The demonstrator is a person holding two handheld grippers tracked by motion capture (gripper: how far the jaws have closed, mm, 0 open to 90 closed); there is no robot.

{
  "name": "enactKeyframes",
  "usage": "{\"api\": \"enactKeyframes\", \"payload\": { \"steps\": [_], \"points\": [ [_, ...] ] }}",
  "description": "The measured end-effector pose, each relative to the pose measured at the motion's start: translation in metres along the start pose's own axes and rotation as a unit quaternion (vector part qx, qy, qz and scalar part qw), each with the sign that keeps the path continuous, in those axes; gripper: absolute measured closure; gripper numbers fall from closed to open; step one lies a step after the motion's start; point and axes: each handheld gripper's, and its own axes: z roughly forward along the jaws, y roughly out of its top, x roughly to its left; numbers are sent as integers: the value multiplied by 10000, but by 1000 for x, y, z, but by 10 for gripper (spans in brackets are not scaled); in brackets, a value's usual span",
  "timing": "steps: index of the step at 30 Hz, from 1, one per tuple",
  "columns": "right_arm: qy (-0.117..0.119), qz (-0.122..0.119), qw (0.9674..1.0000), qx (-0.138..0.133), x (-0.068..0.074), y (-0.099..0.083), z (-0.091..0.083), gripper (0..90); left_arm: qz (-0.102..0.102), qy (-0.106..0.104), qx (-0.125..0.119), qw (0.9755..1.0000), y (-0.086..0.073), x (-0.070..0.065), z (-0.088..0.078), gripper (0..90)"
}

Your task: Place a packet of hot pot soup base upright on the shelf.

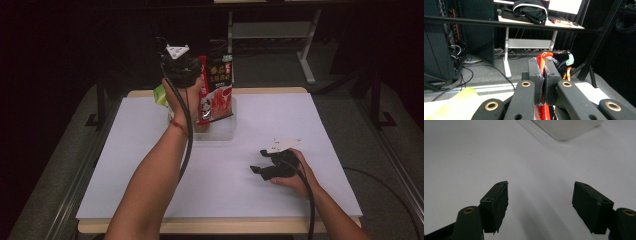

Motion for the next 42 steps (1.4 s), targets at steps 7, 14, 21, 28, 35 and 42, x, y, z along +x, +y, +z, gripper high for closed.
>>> {"api": "enactKeyframes", "payload": {
  "steps": [7, 14, 21, 28, 35, 42],
  "points": [
    [99, -61, 9999, 48, 5, 0, 3, 280, 119, 192, 118, 9997, -20, -15, 26, 868],
    [103, -47, 9999, 49, 3, -1, 3, 280, 54, -205, 239, 9995, -42, -20, 24, 847],
    [120, -78, 9999, 90, 6, 0, 6, 279, 58, -672, 207, 9975, -55, -18, 12, 824],
    [129, -81, 9998, 120, 7, -1, 8, 279, 504, -978, 157, 9938, -60, -25, 4, 826],
    [163, -131, 9996, 198, 9, -1, 10, 280, 659, -1001, 440, 9918, -52, -21, 19, 810],
    [201, -152, 9992, 294, 10, -2, 14, 280, 496, -1463, 589, 9862, -52, -17, 27, 728]
  ]
}}
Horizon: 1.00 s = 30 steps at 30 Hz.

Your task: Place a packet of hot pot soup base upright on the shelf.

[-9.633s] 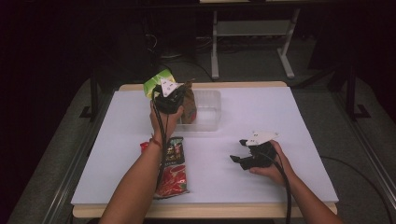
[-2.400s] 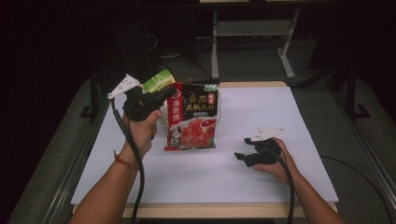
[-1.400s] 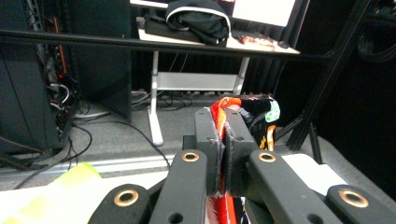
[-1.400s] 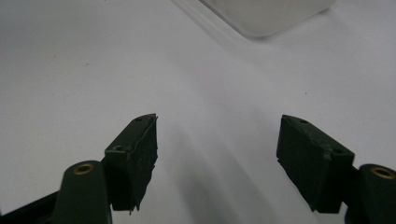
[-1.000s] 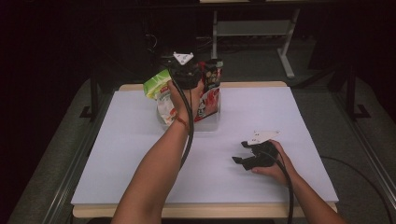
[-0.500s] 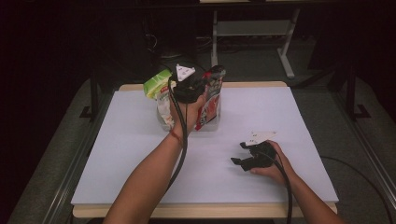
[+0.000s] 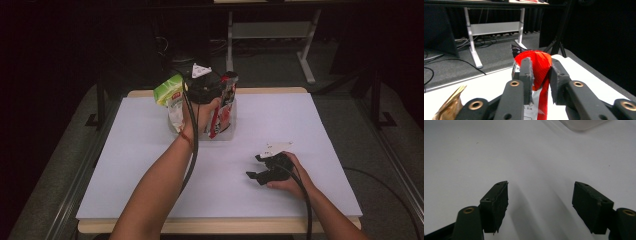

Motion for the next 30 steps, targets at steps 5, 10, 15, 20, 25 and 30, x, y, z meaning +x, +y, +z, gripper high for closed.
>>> {"api": "enactKeyframes", "payload": {
  "steps": [5, 10, 15, 20, 25, 30],
  "points": [
    [16, -44, 10000, 38, 2, 0, 1, 280, 1, 80, 1, 10000, 0, -1, 0, 581],
    [10, -69, 10000, 69, 3, 0, 2, 280, -116, 302, -62, 9995, -1, 3, -2, 449],
    [3, -91, 9999, 82, 3, 0, 2, 279, -302, 561, -52, 9980, -6, 13, -3, 344],
    [8, -144, 9998, 149, 5, -1, 4, 278, -491, 552, 86, 9972, -17, 25, -3, 298],
    [40, -183, 9996, 193, 6, 0, 5, 278, -98, 344, 466, 9983, -28, 24, 4, 339],
    [39, -195, 9996, 208, 7, 0, 6, 278, 220, 379, 694, 9966, -29, 17, 11, 401]
  ]
}}
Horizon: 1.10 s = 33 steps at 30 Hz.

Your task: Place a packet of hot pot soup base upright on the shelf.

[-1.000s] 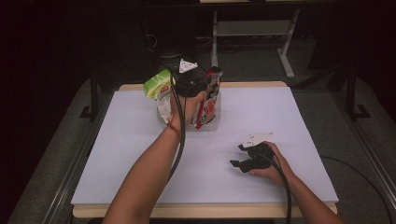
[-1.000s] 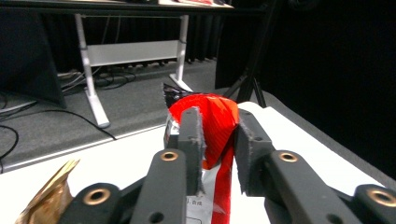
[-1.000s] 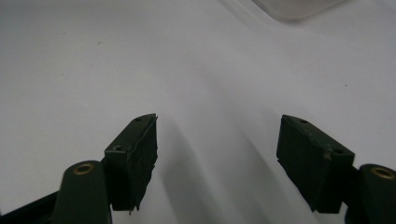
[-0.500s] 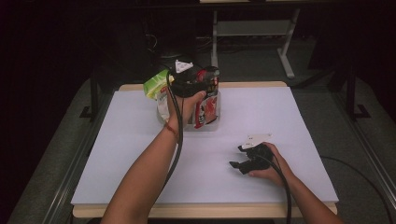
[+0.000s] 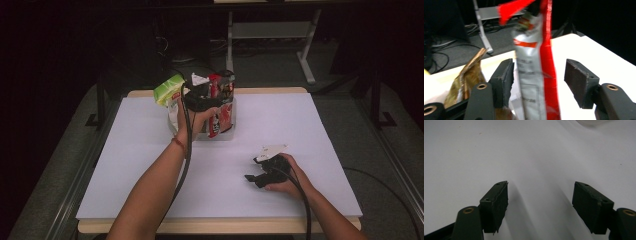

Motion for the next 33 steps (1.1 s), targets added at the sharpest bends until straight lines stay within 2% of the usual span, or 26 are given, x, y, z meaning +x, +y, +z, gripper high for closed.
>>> {"api": "enactKeyframes", "payload": {
  "steps": [1, 3, 4, 5, 9, 11, 12, 13, 15, 19, 22, 24, 27, 30, 33],
  "points": [
    [14, -1, 10000, -3, 0, 0, 0, 278, 109, 129, 87, 9998, 0, -1, 2, 397],
    [11, -4, 10000, 26, 0, 0, 1, 278, 262, 102, 226, 9993, 0, -3, 7, 458],
    [19, -4, 10000, 36, 1, 0, 1, 278, 311, 170, 259, 9990, 0, -4, 9, 458],
    [34, -4, 10000, 41, 1, -1, 1, 279, 348, 234, 278, 9987, 1, -4, 10, 503],
    [51, -7, 10000, 38, 1, -1, 1, 278, 311, 323, 400, 9982, 2, -1, 12, 650],
    [80, 25, 10000, 38, 0, -1, 1, 276, 312, 364, 438, 9979, 3, -1, 12, 682],
    [75, 18, 10000, 32, 0, -1, 1, 276, 266, 356, 384, 9983, 3, -2, 12, 693],
    [71, 20, 10000, 33, 0, -1, 1, 276, 202, 300, 292, 9989, 3, -1, 11, 701],
    [59, 10, 10000, 32, 0, -1, 1, 278, 133, 318, 66, 9994, 2, -3, 11, 720],
    [48, -15, 10000, 27, 1, -1, 0, 277, 39, 389, -460, 9982, 1, -7, 13, 746],
    [53, 8, 10000, 9, 2, -1, 0, 278, -66, 408, -914, 9950, 1, -5, 13, 752],
    [78, 15, 10000, -10, 2, -1, 0, 277, -204, 274, -1206, 9921, -3, -2, 13, 753],
    [102, 10, 9999, -19, 2, -1, 0, 276, -261, 140, -1582, 9870, -16, -2, 11, 755],
    [116, 16, 9999, -11, 2, -1, 1, 276, -114, 89, -1889, 9819, -32, -3, 9, 756],
    [120, -19, 9999, -3, 4, 0, 2, 275, -210, -76, -1949, 9806, -42, -3, 6, 753]
  ]
}}
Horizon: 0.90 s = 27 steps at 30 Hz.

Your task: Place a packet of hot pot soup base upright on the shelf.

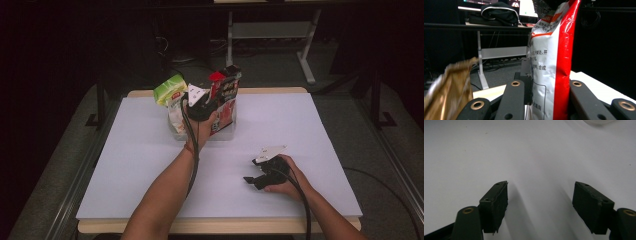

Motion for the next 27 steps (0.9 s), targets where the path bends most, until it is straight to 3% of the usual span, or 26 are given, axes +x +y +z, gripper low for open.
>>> {"api": "enactKeyframes", "payload": {
  "steps": [2, 6, 9, 11, 15, 17, 19, 21, 22, 24, 25, 26, 27],
  "points": [
    [7, -24, 10000, -5, 2, 1, 0, 275, -50, -128, -34, 9999, -3, 0, -5, 746],
    [42, -54, 10000, 28, 3, 1, 1, 273, 73, -290, 74, 9995, -1, 2, -11, 734],
    [31, -36, 10000, 34, 3, 0, 1, 274, 223, -250, 520, 9981, 4, 0, -4, 714],
    [16, -7, 10000, 47, 3, 0, 0, 274, 360, -154, 789, 9961, 11, -2, 3, 698],
    [50, -43, 10000, 55, 4, 0, 1, 276, 318, -180, 1157, 9926, 13, 0, 12, 648],
    [58, -30, 10000, 55, 3, 0, 1, 272, 377, -186, 1434, 9888, 11, 0, 17, 594],
    [90, 11, 9999, 57, 3, 0, 1, 274, 440, -214, 1543, 9868, 8, -2, 20, 558],
    [92, -5, 9999, 56, 3, 0, 1, 275, 533, -150, 1762, 9828, 7, -4, 24, 522],
    [92, -16, 9999, 59, 3, 0, 1, 277, 556, -195, 1971, 9786, 6, -5, 28, 498],
    [104, -14, 9999, 56, 3, 0, 1, 276, 651, 28, 2592, 9636, 5, -7, 38, 485],
    [89, -29, 9999, 63, 3, 0, 1, 276, 574, 0, 2769, 9592, 3, -7, 41, 483],
    [82, -36, 9999, 70, 3, 1, 1, 278, 542, 13, 2820, 9579, 3, -7, 42, 494],
    [79, -43, 9999, 74, 4, 1, 1, 281, 558, 94, 2805, 9582, 4, -6, 43, 555]
  ]
}}
